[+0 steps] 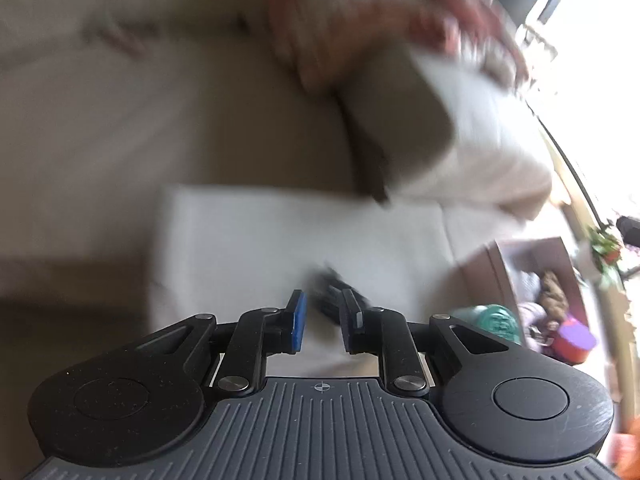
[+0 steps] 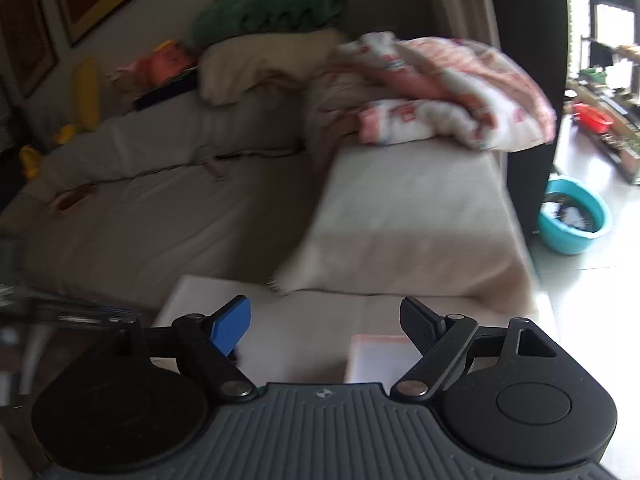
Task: Organize soft objects
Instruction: 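Reach the left tool to the small black clip and close on it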
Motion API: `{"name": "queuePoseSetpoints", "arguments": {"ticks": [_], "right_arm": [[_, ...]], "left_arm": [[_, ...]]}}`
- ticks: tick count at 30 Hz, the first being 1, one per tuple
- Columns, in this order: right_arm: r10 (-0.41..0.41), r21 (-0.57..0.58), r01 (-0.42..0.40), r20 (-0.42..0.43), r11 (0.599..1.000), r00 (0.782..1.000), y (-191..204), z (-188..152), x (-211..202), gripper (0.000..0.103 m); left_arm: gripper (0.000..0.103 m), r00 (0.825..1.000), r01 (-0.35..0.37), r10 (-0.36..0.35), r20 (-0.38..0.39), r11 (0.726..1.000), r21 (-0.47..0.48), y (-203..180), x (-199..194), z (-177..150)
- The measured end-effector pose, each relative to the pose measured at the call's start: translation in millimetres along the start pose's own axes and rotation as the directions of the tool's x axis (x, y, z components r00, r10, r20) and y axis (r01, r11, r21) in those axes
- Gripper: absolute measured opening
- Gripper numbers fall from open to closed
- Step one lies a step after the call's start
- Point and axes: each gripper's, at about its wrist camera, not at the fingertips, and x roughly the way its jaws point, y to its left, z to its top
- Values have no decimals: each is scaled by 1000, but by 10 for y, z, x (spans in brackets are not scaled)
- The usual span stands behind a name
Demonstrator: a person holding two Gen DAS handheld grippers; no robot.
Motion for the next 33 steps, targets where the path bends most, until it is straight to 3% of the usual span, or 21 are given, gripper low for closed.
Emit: {"name": "queuePoseSetpoints", "arguments": {"ticks": [2,8,13,14,16,20,22,27,33], "right_arm": [[47,-36,-48,-21,998,999,108,-58,36,82],[65,-160,-73,-49,985,997,51,-462,107,82],[97,-124,-102,-45,987,994,-256,-524,211,82],[104,-106,-109,-47,988,993,-320,-535,246,82],[114,-72,-118,-56,990,992,-443,-567,303,82],[119,-33,-122,-79,992,990,-626,-636,410,82],[117,-31,-119,-78,992,990,-658,-656,433,82],[117,-28,-119,-64,992,991,-690,-705,471,82],[92,-33,-95,-77,995,993,-665,-759,506,82]], "left_arm": [[21,995,3,-6,-99,1000,-29,-129,336,123],[21,959,-154,120,-258,981,-117,-289,915,268],[25,937,-233,178,-300,960,-158,-321,1027,436],[27,926,-270,215,-309,952,-147,-333,1058,457],[40,907,-311,258,-332,944,-115,-371,1095,480],[43,865,-373,332,-377,927,-38,-498,1145,447],[42,852,-371,328,-408,928,-27,-534,1177,412],[42,844,-335,293,-450,942,-14,-613,1271,358],[39,889,-241,221,-402,971,2,-683,1157,382]]}}
